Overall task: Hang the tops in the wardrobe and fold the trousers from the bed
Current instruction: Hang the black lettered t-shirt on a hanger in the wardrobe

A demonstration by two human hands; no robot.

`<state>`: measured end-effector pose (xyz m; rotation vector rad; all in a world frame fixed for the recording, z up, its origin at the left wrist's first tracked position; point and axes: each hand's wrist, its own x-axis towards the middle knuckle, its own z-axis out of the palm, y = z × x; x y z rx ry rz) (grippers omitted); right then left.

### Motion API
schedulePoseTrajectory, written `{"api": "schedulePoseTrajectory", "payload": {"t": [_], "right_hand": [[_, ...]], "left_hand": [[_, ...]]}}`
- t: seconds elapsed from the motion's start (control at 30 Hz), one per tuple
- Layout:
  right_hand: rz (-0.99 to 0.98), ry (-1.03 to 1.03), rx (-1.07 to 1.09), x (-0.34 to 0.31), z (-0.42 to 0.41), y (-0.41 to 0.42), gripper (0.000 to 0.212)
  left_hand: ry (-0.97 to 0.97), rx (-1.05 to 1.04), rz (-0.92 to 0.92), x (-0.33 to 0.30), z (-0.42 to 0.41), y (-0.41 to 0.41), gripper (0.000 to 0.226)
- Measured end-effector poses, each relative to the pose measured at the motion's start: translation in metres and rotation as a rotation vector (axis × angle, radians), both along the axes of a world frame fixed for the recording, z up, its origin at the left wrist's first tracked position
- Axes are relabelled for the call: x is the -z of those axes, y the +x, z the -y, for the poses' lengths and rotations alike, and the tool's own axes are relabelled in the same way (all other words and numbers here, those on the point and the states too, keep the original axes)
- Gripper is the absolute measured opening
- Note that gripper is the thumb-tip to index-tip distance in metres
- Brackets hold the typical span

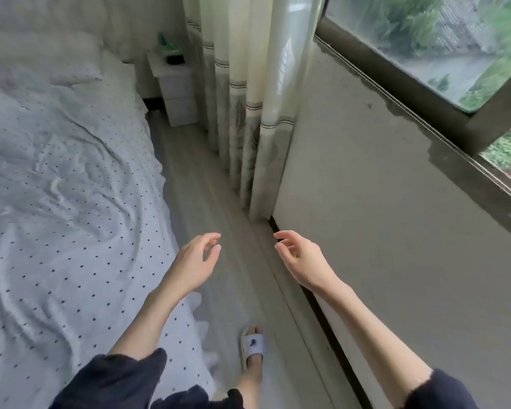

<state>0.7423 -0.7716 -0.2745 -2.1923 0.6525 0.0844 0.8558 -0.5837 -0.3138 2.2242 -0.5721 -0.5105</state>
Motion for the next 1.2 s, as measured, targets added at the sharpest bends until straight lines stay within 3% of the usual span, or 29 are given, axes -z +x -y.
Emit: {"api": "schedulePoseTrajectory", "payload": {"t": [0.3, 0.6, 0.87, 1.2], "right_hand": [[0.081, -0.040, -0.282, -0.017, 0.089, 0.216, 0.027], [0.077, 0.042, -0.606, -0.020, 0.099, 0.425, 0.029], [0.082, 0.074, -0.943, -0.025, 0.071, 0.606, 0.028], [-0.009, 0.085, -1.317, 0.013, -0.051, 0.774, 0.029]], "left_hand": [[-0.014, -0.259, -0.007, -0.011, 0.063, 0.160, 0.032], [0.015, -0.551, -0.006, -0.009, 0.083, 0.293, 0.032], [0.087, -0.790, -0.006, -0.014, 0.083, 0.407, 0.036], [0.112, -1.225, -0.043, 0.009, -0.007, 0.501, 0.033]]}}
